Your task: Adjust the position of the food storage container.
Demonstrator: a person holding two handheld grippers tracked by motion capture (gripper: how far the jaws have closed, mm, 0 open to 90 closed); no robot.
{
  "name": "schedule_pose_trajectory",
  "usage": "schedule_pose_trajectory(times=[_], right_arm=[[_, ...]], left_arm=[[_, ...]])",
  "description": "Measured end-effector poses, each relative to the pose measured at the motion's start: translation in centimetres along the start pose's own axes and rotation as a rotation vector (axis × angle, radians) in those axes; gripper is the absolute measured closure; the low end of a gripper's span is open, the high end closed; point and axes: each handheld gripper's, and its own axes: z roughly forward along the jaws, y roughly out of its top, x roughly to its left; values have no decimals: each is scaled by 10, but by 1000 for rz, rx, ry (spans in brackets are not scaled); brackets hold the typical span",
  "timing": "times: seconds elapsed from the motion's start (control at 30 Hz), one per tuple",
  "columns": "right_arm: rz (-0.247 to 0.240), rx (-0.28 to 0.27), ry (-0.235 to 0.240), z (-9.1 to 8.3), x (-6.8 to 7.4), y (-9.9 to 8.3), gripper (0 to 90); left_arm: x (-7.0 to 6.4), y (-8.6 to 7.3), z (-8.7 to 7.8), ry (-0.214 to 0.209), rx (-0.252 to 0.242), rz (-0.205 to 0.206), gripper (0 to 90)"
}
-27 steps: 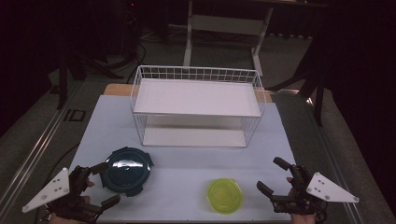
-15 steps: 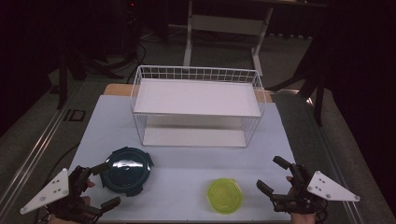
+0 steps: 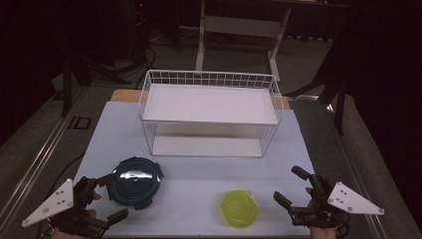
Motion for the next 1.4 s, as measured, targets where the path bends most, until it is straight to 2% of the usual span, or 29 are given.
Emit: schedule_pose_trajectory(times=[0.13, 0.23, 0.3, 0.4, 0.43, 0.53, 0.63, 0.67, 0.7, 0.8, 1.1, 1.2, 1.23, 1.27, 1.4], right_arm=[[6, 9, 0, 2, 0, 0, 100], [17, 6, 2, 3, 0, -2, 99], [16, 10, 5, 4, 1, -2, 100], [19, 8, 10, 5, 1, -2, 100], [19, 8, 10, 5, 1, -2, 100], [16, 9, 12, 7, 1, -3, 100], [20, 10, 15, 8, 1, -3, 100], [22, 10, 16, 8, 1, -3, 100], [22, 9, 18, 8, 1, -4, 100], [17, 10, 18, 9, 1, -4, 100], [20, 10, 19, 9, 1, -5, 100], [23, 8, 19, 9, 0, -6, 100], [23, 8, 19, 9, 0, -6, 100], [27, 8, 19, 9, 0, -6, 100], [26, 12, 19, 9, 0, -7, 100]], left_arm=[[6, 1, -6, 7, -8, -6, 55], [10, 0, -11, 28, -14, -9, 102], [11, 0, -12, 37, -9, -5, 144], [16, -2, -20, 72, 18, -3, 201], [16, -2, -20, 72, 18, -3, 231], [24, -7, -31, 125, 29, -33, 342], [30, -11, -37, 141, 37, -46, 462], [30, -11, -37, 141, 37, -46, 462], [38, -18, -43, 170, 55, -70, 527], [46, -27, -48, 207, 94, -94, 604], [67, -59, -47, 264, 259, -135, 845], [74, -69, -45, 298, 325, -151, 880], [74, -69, -45, 298, 325, -151, 883], [77, -73, -43, 308, 349, -157, 883], [78, -79, -40, 306, 368, -164, 890]])
